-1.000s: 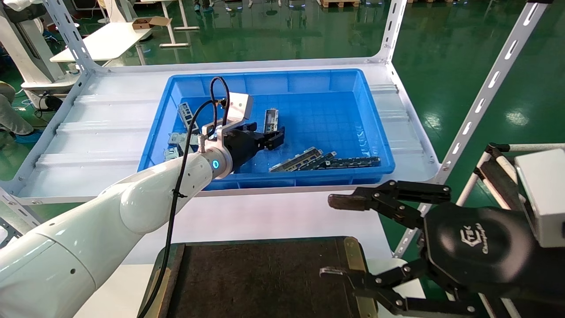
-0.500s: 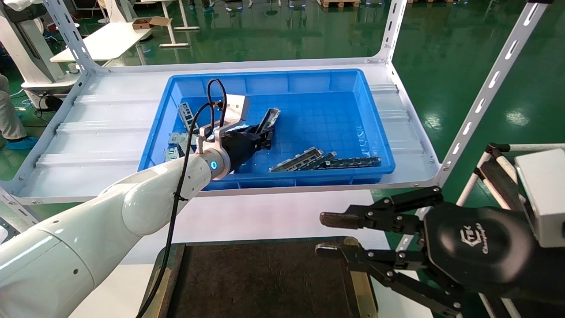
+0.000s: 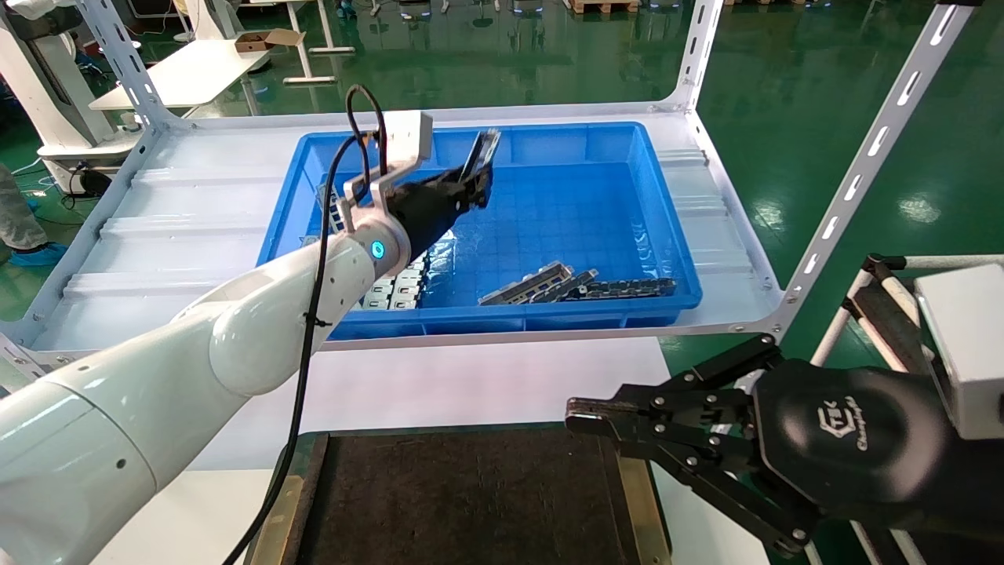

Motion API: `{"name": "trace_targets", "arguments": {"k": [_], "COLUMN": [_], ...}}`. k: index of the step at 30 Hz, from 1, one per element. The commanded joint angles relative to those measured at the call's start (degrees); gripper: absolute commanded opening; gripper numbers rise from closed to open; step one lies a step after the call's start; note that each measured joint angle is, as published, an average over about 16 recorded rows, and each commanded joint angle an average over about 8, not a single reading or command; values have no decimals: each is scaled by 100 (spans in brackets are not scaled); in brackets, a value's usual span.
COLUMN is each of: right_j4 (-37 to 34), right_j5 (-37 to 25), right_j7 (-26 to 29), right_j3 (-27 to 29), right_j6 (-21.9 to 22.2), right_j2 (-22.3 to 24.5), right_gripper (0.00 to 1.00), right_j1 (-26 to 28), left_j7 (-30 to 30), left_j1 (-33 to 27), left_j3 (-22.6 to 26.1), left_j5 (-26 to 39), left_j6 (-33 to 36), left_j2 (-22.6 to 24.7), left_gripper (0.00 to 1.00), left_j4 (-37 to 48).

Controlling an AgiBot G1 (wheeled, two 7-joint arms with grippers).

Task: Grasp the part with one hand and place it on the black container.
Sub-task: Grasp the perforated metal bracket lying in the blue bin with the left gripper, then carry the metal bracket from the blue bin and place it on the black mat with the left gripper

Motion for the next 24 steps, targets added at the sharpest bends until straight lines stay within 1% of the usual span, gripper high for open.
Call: {"name": "trace_targets", "arguments": {"k": [1,3,6,16,20,24], "right_j4": [0,0,0,0,0,0], "right_j5": [0,1,1,2,3,4], "right_j7": [0,0,-1,-2,-2,-3], "right_j3": [0,-1,-1,-4,-4,-5], "right_j6": [0,0,1,2,2,2], "right_j2": [0,0,1,1,2,2], "right_gripper": [0,0,0,0,0,0], "right_j1": [0,0,0,1,1,1], "left_j7": [-68,-105,-142,-185,-144,-64], "left_j1": [-62,-84,-82,107,191,244], "left_j3": [-8,-20,-33,-75,-80,-96], "left_j5": [-66,-87,-97,-162,-207,-291], "left_j6": [-91,-99,-68,175,284,432], "left_j2": [-2,-133,-457,-1908,-2290,-2473], "left_gripper": [0,0,0,0,0,0], "left_j4": [-87,-378,-985,-3367,-3935,-4160]}}
